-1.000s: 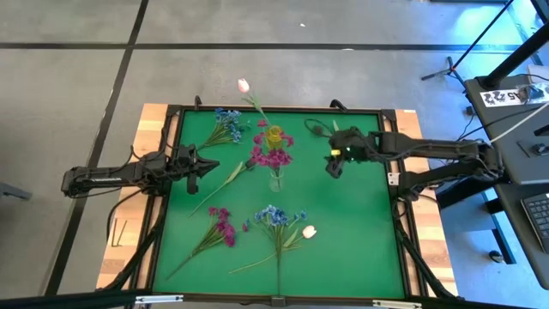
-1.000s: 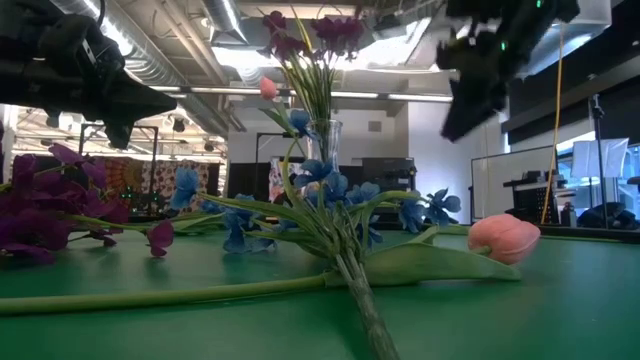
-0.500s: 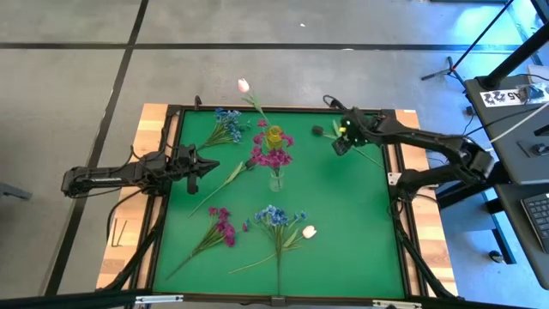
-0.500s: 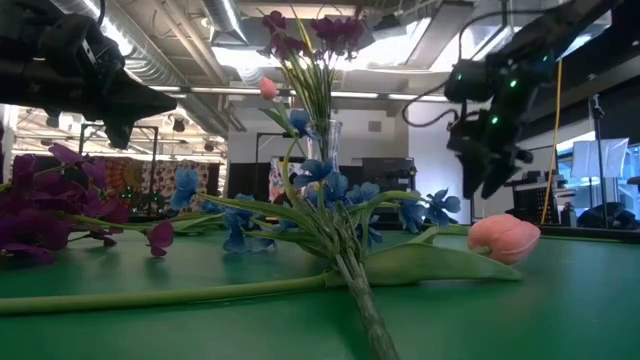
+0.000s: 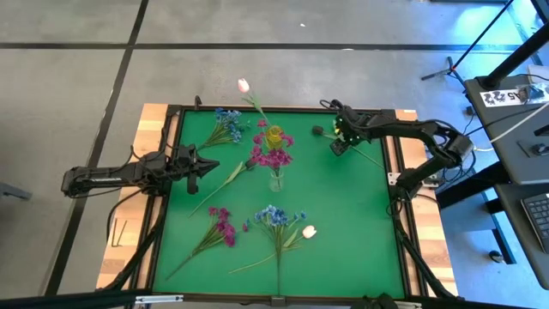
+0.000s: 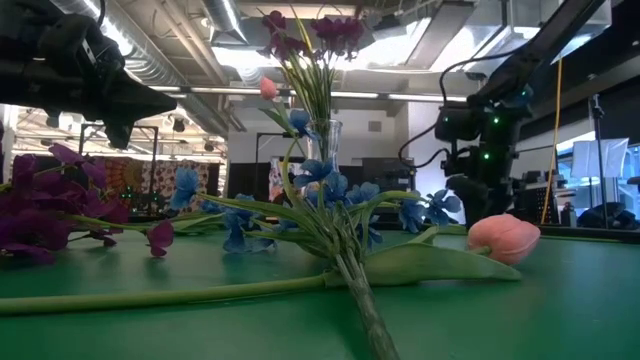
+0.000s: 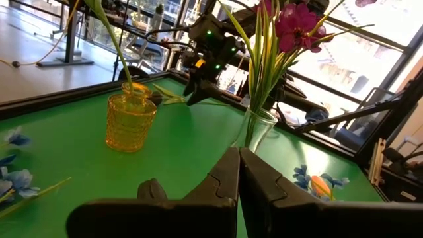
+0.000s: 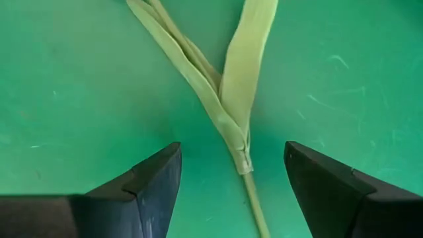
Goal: Sort flowers into vase by color
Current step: Put the right black tulip into transparent vase
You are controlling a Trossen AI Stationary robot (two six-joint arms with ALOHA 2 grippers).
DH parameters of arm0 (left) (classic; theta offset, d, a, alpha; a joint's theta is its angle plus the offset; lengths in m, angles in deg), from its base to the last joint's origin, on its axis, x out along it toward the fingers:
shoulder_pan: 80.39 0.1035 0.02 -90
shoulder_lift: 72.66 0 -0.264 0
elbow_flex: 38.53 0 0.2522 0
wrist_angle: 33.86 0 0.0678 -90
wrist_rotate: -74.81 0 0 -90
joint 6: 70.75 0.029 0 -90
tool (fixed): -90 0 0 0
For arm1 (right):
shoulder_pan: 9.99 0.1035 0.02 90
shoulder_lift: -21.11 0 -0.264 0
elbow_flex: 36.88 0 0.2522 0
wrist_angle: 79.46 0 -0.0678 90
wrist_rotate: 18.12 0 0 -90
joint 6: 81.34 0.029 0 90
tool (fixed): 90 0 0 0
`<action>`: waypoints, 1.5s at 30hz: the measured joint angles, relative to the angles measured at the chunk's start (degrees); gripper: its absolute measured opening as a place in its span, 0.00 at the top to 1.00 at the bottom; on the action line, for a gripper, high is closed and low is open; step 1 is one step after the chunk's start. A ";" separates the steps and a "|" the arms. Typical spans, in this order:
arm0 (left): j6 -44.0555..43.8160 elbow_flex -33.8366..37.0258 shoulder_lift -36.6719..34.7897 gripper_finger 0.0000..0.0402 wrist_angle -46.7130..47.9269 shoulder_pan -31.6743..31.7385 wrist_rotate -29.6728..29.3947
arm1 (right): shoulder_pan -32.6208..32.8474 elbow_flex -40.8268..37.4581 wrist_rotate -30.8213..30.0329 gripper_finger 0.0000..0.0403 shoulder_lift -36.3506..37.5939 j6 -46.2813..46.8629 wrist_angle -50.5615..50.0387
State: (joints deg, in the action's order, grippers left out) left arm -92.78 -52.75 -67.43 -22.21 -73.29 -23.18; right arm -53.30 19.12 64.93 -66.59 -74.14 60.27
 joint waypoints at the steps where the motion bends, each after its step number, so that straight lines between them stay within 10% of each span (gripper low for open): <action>1: -0.02 -0.01 0.01 1.00 0.00 0.01 0.00 | 0.00 0.02 0.01 0.34 -0.26 -0.20 0.51; 35: -1.58 -0.01 0.00 1.00 0.00 0.00 0.05 | -3.85 -0.11 13.95 0.96 2.40 -0.86 -1.30; 45: -1.58 0.01 0.00 1.00 -0.02 0.00 0.00 | -3.91 -0.05 16.05 0.97 6.20 0.30 -0.56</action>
State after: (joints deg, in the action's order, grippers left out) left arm -94.37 -52.75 -67.43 -22.23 -73.29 -23.18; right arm -57.21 19.07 80.97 -60.38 -73.84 59.71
